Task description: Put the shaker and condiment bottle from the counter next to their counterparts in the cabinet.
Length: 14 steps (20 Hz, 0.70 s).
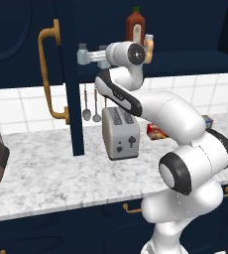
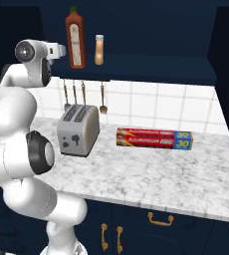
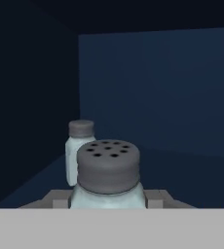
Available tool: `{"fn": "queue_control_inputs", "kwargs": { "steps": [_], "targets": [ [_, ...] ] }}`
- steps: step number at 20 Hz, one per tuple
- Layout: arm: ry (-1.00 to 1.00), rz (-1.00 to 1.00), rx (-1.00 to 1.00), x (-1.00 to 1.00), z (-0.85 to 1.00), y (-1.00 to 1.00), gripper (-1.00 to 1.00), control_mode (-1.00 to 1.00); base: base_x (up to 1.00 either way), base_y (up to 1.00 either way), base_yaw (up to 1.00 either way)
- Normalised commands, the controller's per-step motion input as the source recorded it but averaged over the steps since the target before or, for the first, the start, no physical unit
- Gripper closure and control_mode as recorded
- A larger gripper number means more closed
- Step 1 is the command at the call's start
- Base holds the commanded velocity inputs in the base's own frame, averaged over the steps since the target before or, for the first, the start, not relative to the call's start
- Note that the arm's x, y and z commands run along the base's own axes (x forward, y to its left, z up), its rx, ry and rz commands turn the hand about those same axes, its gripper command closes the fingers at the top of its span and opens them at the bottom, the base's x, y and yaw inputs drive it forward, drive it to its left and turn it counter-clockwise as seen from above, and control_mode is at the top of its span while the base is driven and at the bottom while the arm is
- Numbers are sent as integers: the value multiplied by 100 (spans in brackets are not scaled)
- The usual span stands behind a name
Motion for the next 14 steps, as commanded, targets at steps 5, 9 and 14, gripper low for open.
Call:
{"fn": "queue_control_inputs", "kwargs": {
  "steps": [5,9,14],
  "targets": [
    [0,0,0,17,-3,0,100,-100,0,0,0],
    [0,0,0,22,-2,0,100,-100,0,0,0],
    [0,0,0,29,0,0,100,-100,0,0,0]
  ]
}}
